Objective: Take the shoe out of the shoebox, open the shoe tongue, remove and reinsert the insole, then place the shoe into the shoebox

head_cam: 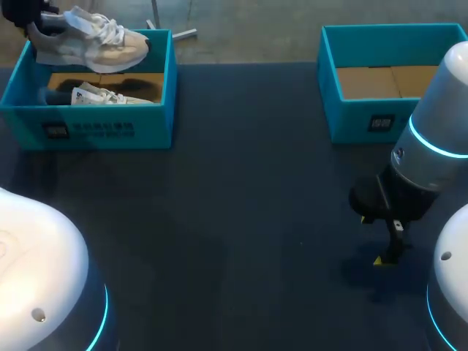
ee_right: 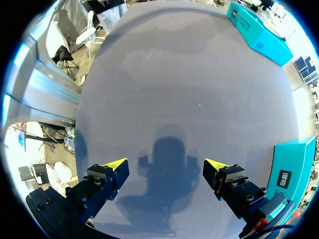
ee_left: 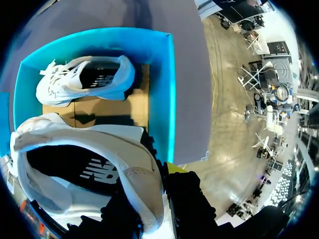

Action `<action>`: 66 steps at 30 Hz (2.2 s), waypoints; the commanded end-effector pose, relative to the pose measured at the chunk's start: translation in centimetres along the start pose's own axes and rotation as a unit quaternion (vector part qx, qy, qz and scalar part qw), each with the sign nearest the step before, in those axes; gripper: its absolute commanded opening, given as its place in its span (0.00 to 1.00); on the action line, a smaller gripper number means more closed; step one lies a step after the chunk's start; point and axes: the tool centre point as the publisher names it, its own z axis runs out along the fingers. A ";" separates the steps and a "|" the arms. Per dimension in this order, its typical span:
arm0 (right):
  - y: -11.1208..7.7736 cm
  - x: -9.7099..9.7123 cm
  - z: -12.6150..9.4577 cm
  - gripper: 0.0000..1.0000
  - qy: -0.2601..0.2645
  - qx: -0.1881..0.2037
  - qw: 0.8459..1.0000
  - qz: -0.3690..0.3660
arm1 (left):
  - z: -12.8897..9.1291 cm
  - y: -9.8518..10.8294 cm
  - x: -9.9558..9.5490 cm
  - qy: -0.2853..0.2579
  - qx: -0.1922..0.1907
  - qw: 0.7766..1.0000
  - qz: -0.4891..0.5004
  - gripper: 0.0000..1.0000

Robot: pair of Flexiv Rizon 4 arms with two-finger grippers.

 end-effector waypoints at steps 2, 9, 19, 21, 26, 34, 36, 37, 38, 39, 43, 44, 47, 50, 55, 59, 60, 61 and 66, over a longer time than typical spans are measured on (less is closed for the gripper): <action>0.0 0.1 0.1 1.00 -0.001 0.000 1.000 0.000 | 1.3 1.0 -0.8 0.006 0.012 1.000 0.000 0.00; 0.0 0.1 0.1 1.00 -0.001 0.000 1.000 0.000 | 2.3 1.5 -1.3 0.007 0.021 1.000 -0.010 0.00; 0.0 0.1 0.1 1.00 -0.001 0.000 1.000 0.000 | 3.2 1.9 -1.9 0.021 0.030 0.999 -0.032 0.00; 0.0 0.1 0.1 1.00 -0.001 0.000 1.000 0.000 | 3.4 1.7 -2.2 0.022 0.030 0.999 -0.032 0.00; 0.0 0.1 0.1 1.00 -0.001 0.000 1.000 0.000 | 3.9 1.5 -2.5 0.021 0.028 0.999 -0.032 0.00; 0.0 0.1 0.1 1.00 -0.001 0.000 1.000 0.000 | 5.6 0.7 -3.0 0.032 0.032 0.998 -0.039 0.00; 0.0 0.1 0.1 1.00 -0.001 0.000 1.000 0.000 | 5.9 0.4 -3.3 0.031 0.034 0.998 -0.040 0.00; 0.0 0.1 0.1 1.00 -0.001 0.000 1.000 0.000 | 6.0 0.3 -3.4 0.030 0.034 0.998 -0.041 0.00; 0.0 0.1 0.1 1.00 -0.001 0.000 1.000 0.000 | 6.1 0.2 -3.4 0.030 0.034 0.998 -0.041 0.00; 0.0 0.1 0.1 1.00 -0.001 0.000 1.000 0.000 | 6.3 0.1 -3.6 0.031 0.033 0.998 -0.042 0.00; 0.0 0.1 0.1 1.00 -0.001 0.000 1.000 0.000 | 6.7 -0.1 -3.7 0.029 0.035 0.998 -0.044 0.00; 0.0 0.1 0.1 1.00 -0.001 0.000 1.000 0.000 | 6.8 -0.2 -3.7 0.028 0.035 0.998 -0.044 0.00; 0.0 0.1 0.1 1.00 -0.001 0.000 1.000 0.000 | 7.1 -0.4 -3.8 0.028 0.034 0.998 -0.043 0.00; 0.0 0.1 0.1 1.00 -0.001 0.000 1.000 0.000 | 7.2 -0.3 -3.9 0.030 0.035 0.998 -0.044 0.00; 0.0 0.1 0.1 1.00 -0.001 0.000 1.000 0.000 | 7.5 0.1 -4.0 0.034 0.035 0.998 -0.047 0.00; 0.0 0.1 0.1 1.00 -0.001 0.000 1.000 0.000 | 7.6 0.1 -4.1 0.034 0.037 0.998 -0.048 0.00; 0.0 0.1 0.1 1.00 -0.001 0.000 1.000 0.000 | 7.7 0.1 -4.1 0.034 0.038 0.998 -0.048 0.00; 0.0 0.1 0.1 1.00 -0.001 0.000 1.000 0.000 | 7.7 0.2 -4.1 0.033 0.039 0.998 -0.048 0.00; 0.0 0.1 0.1 1.00 -0.001 0.000 1.000 0.000 | 8.0 0.4 -4.1 0.032 0.040 0.997 -0.050 0.00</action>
